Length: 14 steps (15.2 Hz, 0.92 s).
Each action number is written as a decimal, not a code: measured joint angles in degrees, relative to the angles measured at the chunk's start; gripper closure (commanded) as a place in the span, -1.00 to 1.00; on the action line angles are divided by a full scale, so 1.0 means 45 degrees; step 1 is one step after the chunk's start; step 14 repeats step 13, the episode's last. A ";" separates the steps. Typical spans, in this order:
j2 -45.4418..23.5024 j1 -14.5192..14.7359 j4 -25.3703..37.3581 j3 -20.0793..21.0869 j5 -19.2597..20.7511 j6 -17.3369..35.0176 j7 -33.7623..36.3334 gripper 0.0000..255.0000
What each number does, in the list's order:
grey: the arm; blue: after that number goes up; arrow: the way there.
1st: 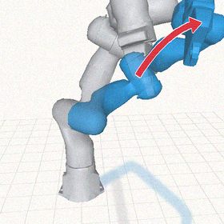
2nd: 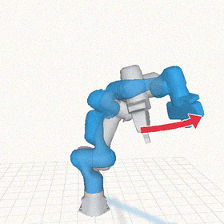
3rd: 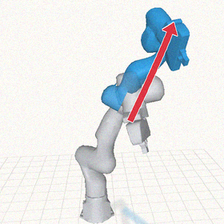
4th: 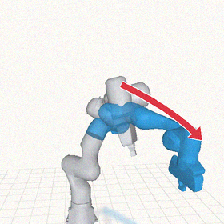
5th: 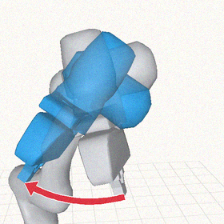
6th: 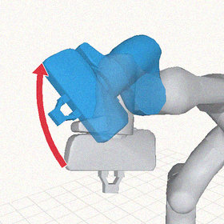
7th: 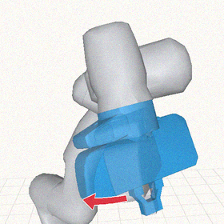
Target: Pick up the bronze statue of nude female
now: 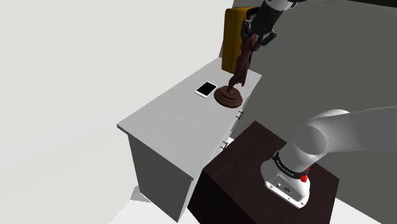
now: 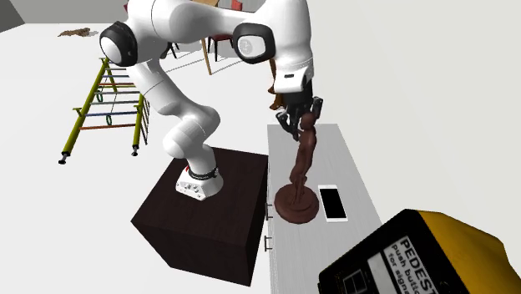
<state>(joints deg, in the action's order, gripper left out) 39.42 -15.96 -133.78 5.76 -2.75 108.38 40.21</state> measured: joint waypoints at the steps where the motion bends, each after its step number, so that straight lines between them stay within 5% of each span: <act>1: -0.0048 -0.0004 0.0186 0.0004 0.0005 -0.0141 0.0010 1.00; 14: -0.0577 -0.0060 0.2582 -0.0046 0.0078 -0.2010 0.0030 1.00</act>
